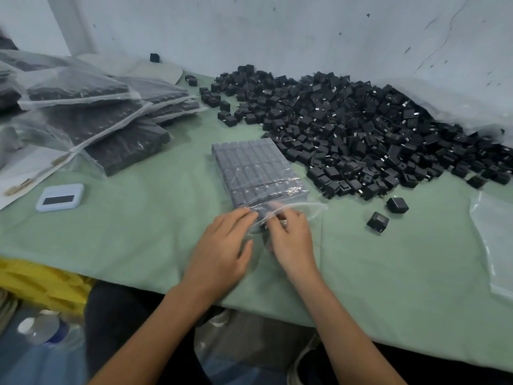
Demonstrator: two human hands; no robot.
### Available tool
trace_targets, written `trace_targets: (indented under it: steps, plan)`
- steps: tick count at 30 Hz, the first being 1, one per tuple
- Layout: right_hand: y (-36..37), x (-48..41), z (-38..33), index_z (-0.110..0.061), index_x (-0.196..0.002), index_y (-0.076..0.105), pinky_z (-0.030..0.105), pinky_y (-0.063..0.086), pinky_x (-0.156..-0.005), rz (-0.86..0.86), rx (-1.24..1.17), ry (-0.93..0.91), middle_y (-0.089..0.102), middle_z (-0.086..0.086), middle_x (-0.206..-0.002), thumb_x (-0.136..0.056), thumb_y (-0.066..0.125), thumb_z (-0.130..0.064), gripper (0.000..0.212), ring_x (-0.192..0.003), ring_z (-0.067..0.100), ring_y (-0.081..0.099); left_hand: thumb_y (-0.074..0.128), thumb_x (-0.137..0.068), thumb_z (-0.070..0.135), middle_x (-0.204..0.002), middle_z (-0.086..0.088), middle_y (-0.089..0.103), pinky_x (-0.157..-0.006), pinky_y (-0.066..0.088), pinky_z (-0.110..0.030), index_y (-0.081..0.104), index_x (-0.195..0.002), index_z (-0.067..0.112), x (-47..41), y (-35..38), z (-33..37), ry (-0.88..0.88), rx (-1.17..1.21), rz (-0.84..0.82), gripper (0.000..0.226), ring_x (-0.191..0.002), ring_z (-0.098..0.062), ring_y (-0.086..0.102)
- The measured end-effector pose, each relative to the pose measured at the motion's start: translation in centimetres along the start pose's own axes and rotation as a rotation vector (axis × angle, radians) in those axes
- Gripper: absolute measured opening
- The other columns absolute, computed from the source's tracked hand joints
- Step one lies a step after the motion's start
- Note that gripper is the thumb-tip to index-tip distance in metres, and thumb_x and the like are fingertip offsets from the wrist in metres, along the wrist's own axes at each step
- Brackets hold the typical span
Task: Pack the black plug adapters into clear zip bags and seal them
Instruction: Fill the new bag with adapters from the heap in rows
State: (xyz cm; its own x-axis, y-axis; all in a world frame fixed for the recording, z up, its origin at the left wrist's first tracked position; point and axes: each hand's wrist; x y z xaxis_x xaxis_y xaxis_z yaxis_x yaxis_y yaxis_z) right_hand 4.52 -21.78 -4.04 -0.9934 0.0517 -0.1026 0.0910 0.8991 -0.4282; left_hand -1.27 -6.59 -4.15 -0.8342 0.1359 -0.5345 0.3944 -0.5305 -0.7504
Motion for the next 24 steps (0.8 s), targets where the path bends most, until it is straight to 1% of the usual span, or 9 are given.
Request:
trace_targets:
  steps: [3,6,10,12,14,16,19,22,24]
  plan:
    - [-0.31,0.39,-0.22,-0.036,-0.124,0.066,0.018,0.040,-0.089,0.019,0.013,-0.017,0.049,-0.002,-0.107,-0.096,0.057,-0.025,0.031,-0.094,0.011,0.058,0.070,-0.085,0.010,-0.136,-0.009,0.059,-0.102,0.046,-0.043,0.060,-0.133,0.005,0.19,0.32,0.02,0.063,-0.064,-0.013,0.049,-0.122,-0.029,0.057]
    - [-0.47,0.44,-0.33,-0.039,-0.127,0.064,0.011,0.038,-0.085,-0.025,0.055,-0.053,0.054,-0.003,-0.109,-0.095,0.059,-0.025,0.035,-0.090,0.002,0.057,0.070,-0.085,0.011,-0.137,-0.007,0.059,-0.102,0.047,-0.042,0.062,-0.131,0.006,0.28,0.39,-0.07,0.051,-0.062,-0.010,0.047,-0.123,-0.028,0.057]
    - [-0.35,0.53,-0.16,-0.039,-0.127,0.062,0.029,0.050,-0.088,-0.086,0.070,-0.060,0.070,-0.008,-0.100,-0.091,0.063,-0.031,0.036,-0.091,0.010,0.064,0.070,-0.083,0.011,-0.137,-0.006,0.059,-0.102,0.047,-0.040,0.062,-0.131,0.008,0.24,0.43,0.00,0.048,-0.058,-0.006,0.048,-0.121,-0.025,0.057]
    - [-0.21,0.56,-0.04,-0.035,-0.108,0.060,0.031,0.052,-0.086,-0.048,0.026,-0.019,0.070,-0.014,-0.094,-0.089,0.067,-0.033,0.021,-0.091,0.007,0.066,0.070,-0.083,0.010,-0.137,-0.005,0.059,-0.101,0.047,-0.039,0.062,-0.130,0.009,0.23,0.39,0.05,0.046,-0.057,-0.005,0.048,-0.121,-0.025,0.058]
    - [-0.11,0.61,-0.05,-0.031,-0.095,0.049,0.031,0.051,-0.083,-0.005,0.005,0.010,0.067,-0.018,-0.092,-0.087,0.070,-0.035,0.024,-0.091,0.008,0.067,0.070,-0.082,0.010,-0.136,-0.004,0.059,-0.101,0.047,-0.038,0.063,-0.130,0.010,0.22,0.33,0.10,0.038,-0.053,0.000,0.048,-0.120,-0.024,0.058]
    - [-0.08,0.69,-0.10,-0.028,-0.095,0.047,0.033,0.050,-0.081,0.019,0.011,0.015,0.066,-0.016,-0.091,-0.086,0.070,-0.036,0.026,-0.088,0.009,0.066,0.071,-0.082,0.009,-0.135,-0.004,0.060,-0.101,0.047,-0.037,0.064,-0.128,0.009,0.22,0.28,0.19,0.035,-0.051,0.011,0.047,-0.118,-0.024,0.058]
    - [-0.20,0.86,-0.30,-0.027,-0.094,0.050,0.033,0.049,-0.078,0.032,0.017,-0.015,0.067,-0.015,-0.091,-0.090,0.066,-0.033,0.017,-0.084,0.003,0.064,0.071,-0.081,0.009,-0.133,-0.004,0.061,-0.099,0.048,-0.037,0.064,-0.127,0.009,0.15,0.15,0.30,0.032,-0.048,0.019,0.046,-0.116,-0.024,0.059]
    - [-0.21,1.10,-0.51,-0.029,-0.094,0.052,0.033,0.049,-0.080,-0.011,0.072,-0.061,0.067,-0.012,-0.098,-0.092,0.062,-0.034,0.011,-0.085,0.003,0.063,0.070,-0.082,0.008,-0.135,-0.003,0.060,-0.101,0.047,-0.036,0.064,-0.128,0.010,0.16,0.02,0.41,0.024,-0.034,0.005,0.047,-0.117,-0.023,0.059]
    - [-0.23,1.12,-0.54,-0.031,-0.101,0.057,0.033,0.050,-0.082,-0.045,0.117,-0.077,0.068,-0.013,-0.099,-0.093,0.061,-0.034,0.010,-0.085,0.004,0.064,0.069,-0.083,0.009,-0.135,-0.003,0.060,-0.100,0.048,-0.036,0.064,-0.129,0.011,0.15,-0.07,0.47,0.001,-0.020,-0.004,0.046,-0.118,-0.022,0.059]
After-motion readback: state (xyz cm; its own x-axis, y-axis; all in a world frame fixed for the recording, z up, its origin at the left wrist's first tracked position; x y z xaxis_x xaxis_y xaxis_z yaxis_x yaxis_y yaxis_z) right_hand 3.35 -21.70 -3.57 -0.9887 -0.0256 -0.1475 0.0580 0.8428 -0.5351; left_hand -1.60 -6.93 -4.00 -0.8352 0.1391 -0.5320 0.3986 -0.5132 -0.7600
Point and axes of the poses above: each hand's wrist, its own x-axis away from the middle knuckle, its own y-axis out of the palm, z = x × y
